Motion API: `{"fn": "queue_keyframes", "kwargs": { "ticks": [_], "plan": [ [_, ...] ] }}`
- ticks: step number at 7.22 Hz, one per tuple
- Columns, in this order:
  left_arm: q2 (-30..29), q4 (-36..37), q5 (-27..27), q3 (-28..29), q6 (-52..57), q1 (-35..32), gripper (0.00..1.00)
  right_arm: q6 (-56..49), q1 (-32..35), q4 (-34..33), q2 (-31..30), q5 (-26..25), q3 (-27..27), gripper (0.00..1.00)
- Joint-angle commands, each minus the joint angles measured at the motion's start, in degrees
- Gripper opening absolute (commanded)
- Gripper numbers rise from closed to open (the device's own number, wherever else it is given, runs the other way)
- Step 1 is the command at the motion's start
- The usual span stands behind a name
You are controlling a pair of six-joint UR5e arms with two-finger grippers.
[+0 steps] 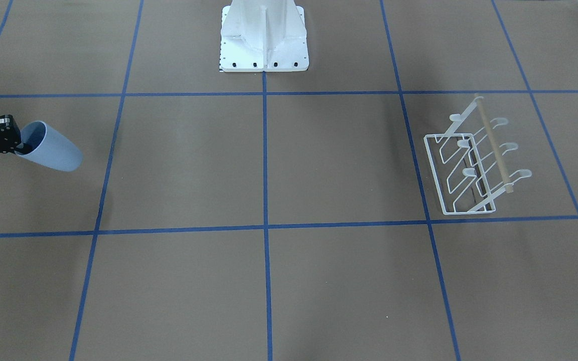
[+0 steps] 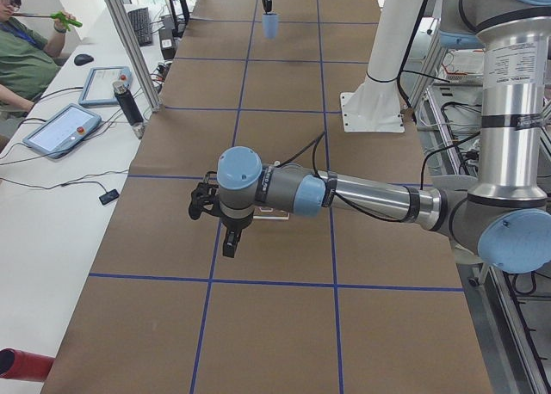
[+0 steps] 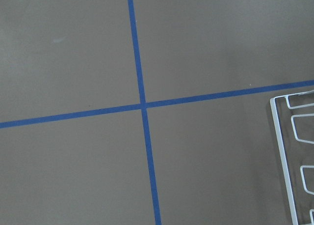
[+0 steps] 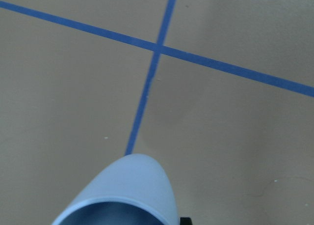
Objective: Hang cup on cup holder
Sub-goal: 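Grasp the cup rim with the right gripper and lift it, then carry the cup toward the center while the left gripper approaches its base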
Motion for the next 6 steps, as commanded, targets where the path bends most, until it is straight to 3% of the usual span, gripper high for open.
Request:
{"fn": "queue_keyframes", "kwargs": {
  "ticks": [1, 2, 3, 5, 6],
  "plan": [
    [-0.8, -19.3, 0.6, 0.3, -23.8, 5.5, 0.98, 27.9, -0.7, 17.9, 5.5, -3.3, -0.7, 0.0],
    [-1.2, -28.5, 0.5, 0.5, -34.5, 7.1, 0.98, 36.8, -2.5, 24.7, 6.5, -8.2, -0.9, 0.0],
    [-3.5, -33.5, 0.2, 0.0, -44.9, 8.9, 0.98, 43.7, -3.3, 28.9, 8.1, -9.4, -1.0, 0.0],
    [-5.2, -52.4, 0.3, 0.1, -69.9, 14.9, 0.98, 57.8, -5.8, 40.0, 10.4, -9.2, -0.7, 0.0],
    [-8.0, -58.6, 0.3, -0.1, -81.6, 18.2, 0.98, 68.4, -6.9, 48.9, 10.7, -9.5, -0.5, 0.0]
  ]
}}
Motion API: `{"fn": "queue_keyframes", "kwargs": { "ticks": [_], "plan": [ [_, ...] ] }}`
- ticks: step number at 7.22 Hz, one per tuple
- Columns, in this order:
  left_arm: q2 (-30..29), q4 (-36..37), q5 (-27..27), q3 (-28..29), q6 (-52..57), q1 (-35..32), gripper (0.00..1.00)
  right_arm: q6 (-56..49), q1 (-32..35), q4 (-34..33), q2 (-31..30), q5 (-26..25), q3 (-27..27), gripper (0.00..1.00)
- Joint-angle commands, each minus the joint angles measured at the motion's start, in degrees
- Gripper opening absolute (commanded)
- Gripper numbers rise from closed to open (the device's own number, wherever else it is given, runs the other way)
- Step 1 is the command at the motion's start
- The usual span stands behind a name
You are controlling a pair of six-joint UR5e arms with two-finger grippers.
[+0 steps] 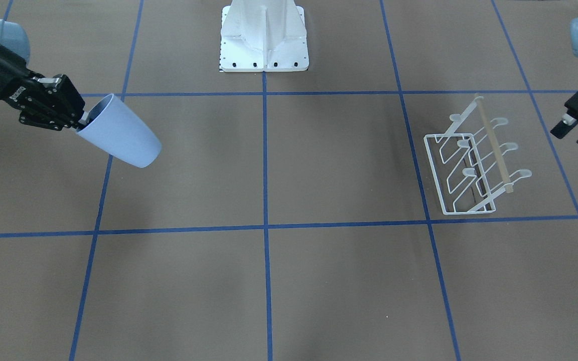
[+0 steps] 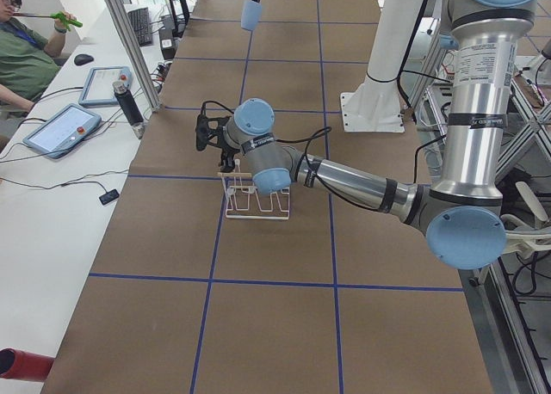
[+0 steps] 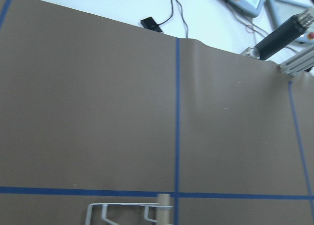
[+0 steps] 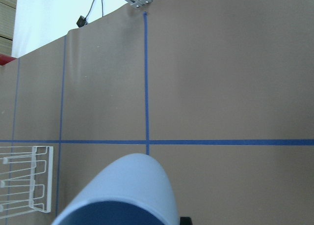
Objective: Hang cup on cup holder
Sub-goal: 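Carry the cup toward the center while the left gripper approaches its base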
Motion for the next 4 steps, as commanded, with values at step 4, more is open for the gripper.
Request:
{"fn": "queue_keyframes", "kwargs": {
  "ticks": [4],
  "plan": [
    [-21.4, -15.3, 0.2, -1.2, -47.6, 20.7, 0.98, 38.8, -13.2, 36.2, 4.0, -9.5, 1.3, 0.0]
  ]
}}
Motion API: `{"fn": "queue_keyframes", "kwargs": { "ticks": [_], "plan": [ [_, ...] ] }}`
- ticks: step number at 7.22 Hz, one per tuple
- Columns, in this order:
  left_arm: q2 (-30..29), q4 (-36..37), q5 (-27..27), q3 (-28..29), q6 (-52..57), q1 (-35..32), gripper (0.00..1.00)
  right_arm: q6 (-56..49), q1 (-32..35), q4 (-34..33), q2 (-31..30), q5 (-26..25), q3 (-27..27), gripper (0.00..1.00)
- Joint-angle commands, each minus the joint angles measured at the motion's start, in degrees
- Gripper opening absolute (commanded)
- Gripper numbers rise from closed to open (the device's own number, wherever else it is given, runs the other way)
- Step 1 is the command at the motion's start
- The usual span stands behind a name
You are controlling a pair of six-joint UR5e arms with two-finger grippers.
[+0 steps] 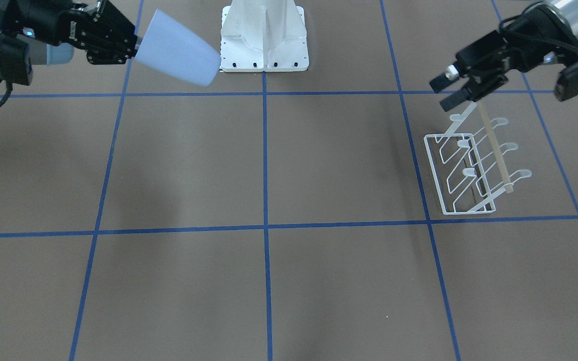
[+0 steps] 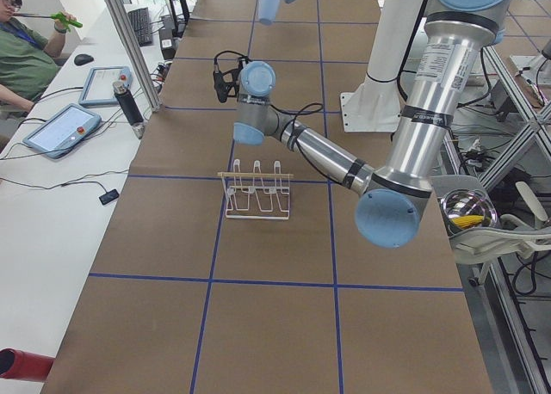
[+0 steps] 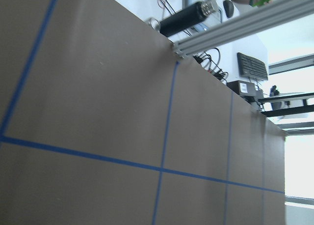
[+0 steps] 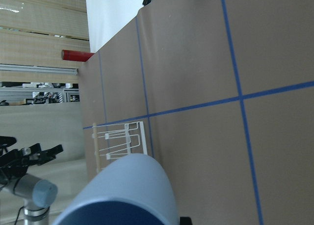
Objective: Hang cup on cup holder
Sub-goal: 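Carry the cup toward the center while the left gripper approaches its base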
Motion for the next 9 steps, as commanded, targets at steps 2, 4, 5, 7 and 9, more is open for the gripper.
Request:
{"fn": "queue_keyframes", "kwargs": {
  "ticks": [2, 4, 5, 7, 9],
  "plan": [
    [-8.8, -0.6, 1.0, -2.1, -7.9, 12.2, 0.98, 12.2, -11.4, 14.3, 1.1, -10.7, 0.7, 0.0],
    [-12.1, -0.5, 8.4, -2.5, -13.6, 13.3, 0.98, 12.3, -11.8, 14.5, 1.2, -10.5, 1.1, 0.0],
    [-13.2, -0.6, 10.2, -2.5, -16.5, 13.4, 0.98, 12.4, -11.8, 14.9, 0.8, -10.1, 1.1, 0.0],
    [-13.7, -1.1, 11.2, -2.5, -16.7, 13.4, 0.98, 12.5, -12.0, 16.6, 0.0, -10.0, 0.9, 0.0],
    [-13.8, -8.2, 16.2, -1.7, -16.3, 15.5, 0.98, 12.2, -12.3, 17.4, 0.1, -10.3, 0.9, 0.0]
  ]
}}
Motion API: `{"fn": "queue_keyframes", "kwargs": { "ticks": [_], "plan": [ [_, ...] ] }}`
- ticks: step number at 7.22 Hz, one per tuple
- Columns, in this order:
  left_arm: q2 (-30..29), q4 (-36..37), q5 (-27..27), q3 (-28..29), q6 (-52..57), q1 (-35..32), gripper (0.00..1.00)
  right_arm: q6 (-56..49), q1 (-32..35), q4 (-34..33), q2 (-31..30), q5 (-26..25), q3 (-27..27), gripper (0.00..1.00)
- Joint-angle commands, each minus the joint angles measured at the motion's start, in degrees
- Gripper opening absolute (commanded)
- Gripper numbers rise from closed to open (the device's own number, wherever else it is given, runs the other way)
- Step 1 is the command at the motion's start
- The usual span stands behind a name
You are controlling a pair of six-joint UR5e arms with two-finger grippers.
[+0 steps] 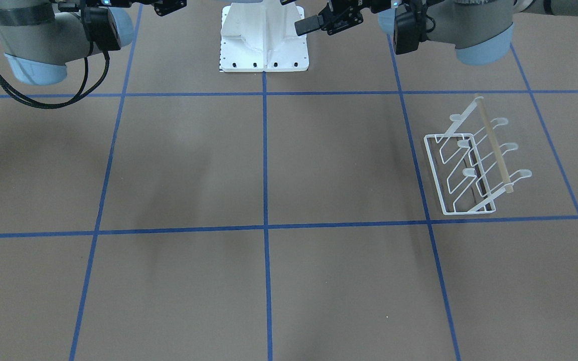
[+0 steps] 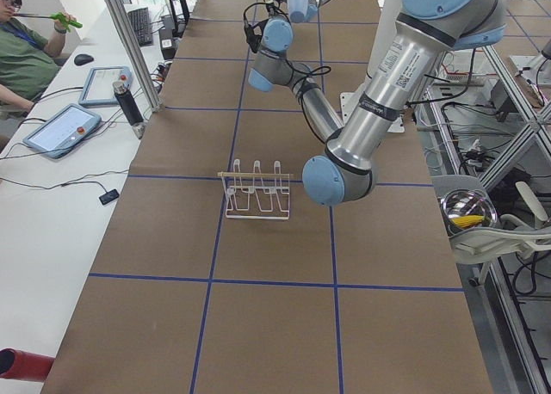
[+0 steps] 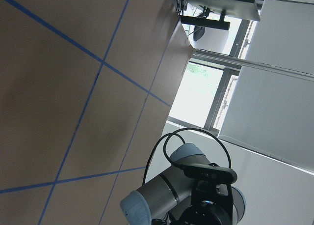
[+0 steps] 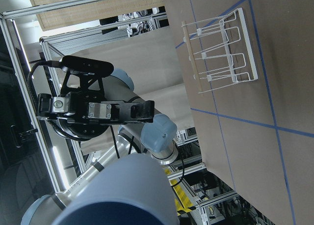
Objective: Hang cup on cup holder
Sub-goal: 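Carry the cup toward the center while the left gripper approaches its base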
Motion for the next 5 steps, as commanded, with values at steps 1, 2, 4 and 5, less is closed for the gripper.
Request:
{"fn": "queue_keyframes", "kwargs": {
  "ticks": [1, 2, 4, 5],
  "plan": [
    [0.0, -7.8, 5.8, 1.0, 2.7, 2.6, 0.98, -0.1, -0.2, 0.6, 0.0, -0.5, 0.0, 0.0],
    [0.5, -8.8, 7.5, 1.1, 3.5, 4.1, 0.98, -0.2, -0.2, 0.6, 0.1, -0.6, 0.0, 0.0],
    [0.7, -8.8, 12.2, 1.4, 3.6, 7.1, 0.98, -0.1, -0.2, 2.4, 0.5, -2.1, -0.1, 0.0],
    [0.6, -8.7, 12.5, 1.2, 3.4, 8.0, 0.98, -0.1, -0.2, 3.0, 0.5, -2.3, -0.2, 0.0]
  ]
}}
